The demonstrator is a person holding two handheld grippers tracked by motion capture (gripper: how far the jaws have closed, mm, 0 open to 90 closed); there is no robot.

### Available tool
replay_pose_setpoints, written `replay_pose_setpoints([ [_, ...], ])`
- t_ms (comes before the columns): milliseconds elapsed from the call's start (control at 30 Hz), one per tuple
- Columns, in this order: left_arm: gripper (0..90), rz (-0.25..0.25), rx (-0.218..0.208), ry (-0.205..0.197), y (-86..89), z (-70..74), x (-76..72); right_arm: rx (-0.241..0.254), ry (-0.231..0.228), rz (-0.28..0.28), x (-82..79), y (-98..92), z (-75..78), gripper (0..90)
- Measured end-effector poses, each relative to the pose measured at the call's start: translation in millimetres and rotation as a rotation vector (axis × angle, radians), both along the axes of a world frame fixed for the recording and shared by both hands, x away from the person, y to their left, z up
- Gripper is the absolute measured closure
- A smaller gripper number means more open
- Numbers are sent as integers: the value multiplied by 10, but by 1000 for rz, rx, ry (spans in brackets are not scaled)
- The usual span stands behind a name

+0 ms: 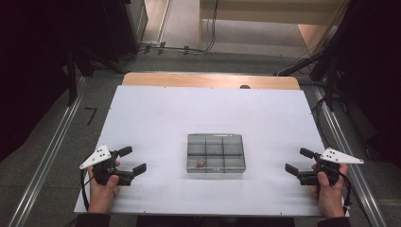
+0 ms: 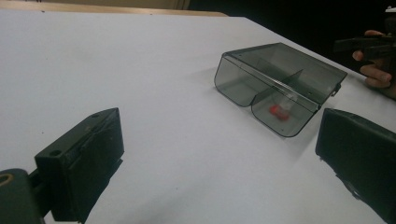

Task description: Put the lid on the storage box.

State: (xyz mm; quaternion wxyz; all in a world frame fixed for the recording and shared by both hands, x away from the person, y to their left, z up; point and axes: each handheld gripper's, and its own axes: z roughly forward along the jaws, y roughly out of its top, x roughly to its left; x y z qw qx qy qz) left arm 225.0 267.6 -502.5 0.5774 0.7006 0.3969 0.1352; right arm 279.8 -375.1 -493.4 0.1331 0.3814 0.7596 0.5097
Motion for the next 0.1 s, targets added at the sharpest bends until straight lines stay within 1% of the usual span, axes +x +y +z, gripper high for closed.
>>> replay_pose_setpoints([
  [100,7,-1,3,2,-5,-3,4,-4,0,2,2,10,-2,0],
])
